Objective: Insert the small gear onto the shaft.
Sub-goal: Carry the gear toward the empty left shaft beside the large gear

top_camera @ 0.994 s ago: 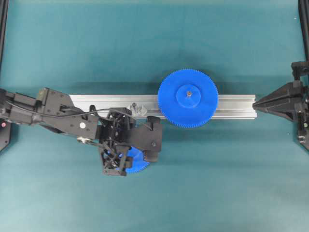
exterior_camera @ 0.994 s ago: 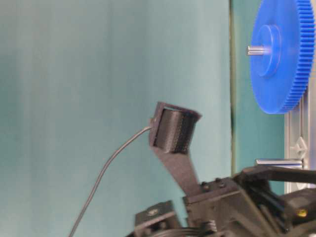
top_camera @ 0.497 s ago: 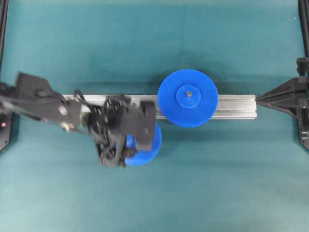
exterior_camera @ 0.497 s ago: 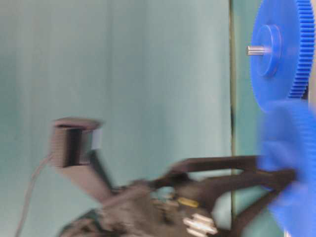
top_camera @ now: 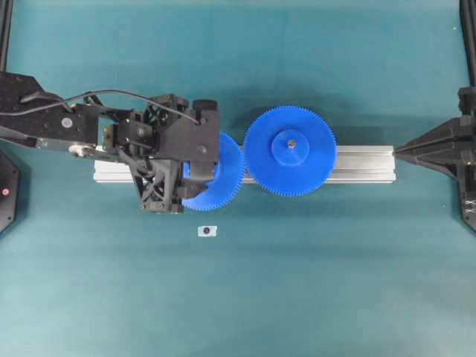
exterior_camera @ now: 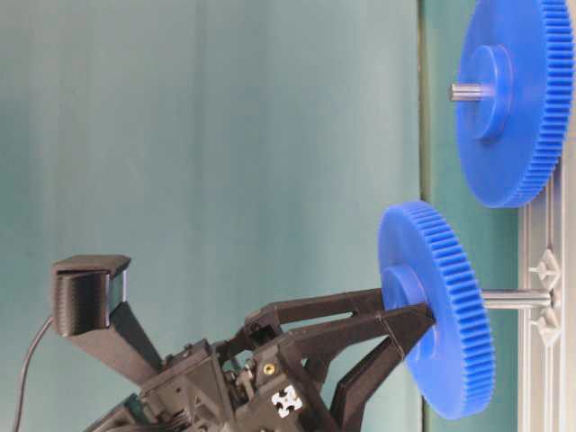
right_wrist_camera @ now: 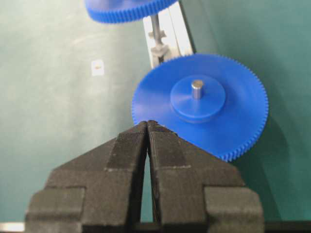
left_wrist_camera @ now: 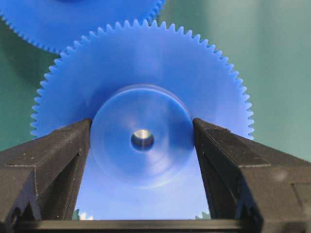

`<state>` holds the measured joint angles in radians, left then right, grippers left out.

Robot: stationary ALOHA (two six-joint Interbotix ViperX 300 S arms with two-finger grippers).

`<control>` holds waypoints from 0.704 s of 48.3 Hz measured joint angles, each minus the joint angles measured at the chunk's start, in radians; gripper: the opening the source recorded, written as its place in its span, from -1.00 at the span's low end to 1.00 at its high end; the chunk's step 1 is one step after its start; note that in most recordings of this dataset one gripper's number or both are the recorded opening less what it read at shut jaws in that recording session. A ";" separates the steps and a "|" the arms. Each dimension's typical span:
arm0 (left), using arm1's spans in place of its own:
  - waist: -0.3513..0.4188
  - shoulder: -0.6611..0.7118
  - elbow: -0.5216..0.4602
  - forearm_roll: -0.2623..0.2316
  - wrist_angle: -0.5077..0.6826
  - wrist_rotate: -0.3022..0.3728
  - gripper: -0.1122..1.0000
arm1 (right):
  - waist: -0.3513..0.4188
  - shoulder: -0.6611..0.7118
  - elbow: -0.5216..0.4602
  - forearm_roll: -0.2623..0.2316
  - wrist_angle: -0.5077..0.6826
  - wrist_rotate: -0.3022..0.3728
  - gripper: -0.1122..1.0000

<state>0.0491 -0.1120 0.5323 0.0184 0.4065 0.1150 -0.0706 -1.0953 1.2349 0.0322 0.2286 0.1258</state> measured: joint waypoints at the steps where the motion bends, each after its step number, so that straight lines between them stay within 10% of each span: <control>1: 0.003 0.003 -0.002 0.000 0.000 0.000 0.48 | -0.002 -0.002 0.000 0.002 0.000 0.000 -0.63; 34: 0.044 0.095 -0.002 -0.002 -0.046 0.003 0.48 | -0.006 -0.018 0.000 0.002 0.000 0.000 -0.63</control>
<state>0.0936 -0.0169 0.5308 0.0169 0.3605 0.1181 -0.0767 -1.1137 1.2349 0.0337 0.2286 0.1258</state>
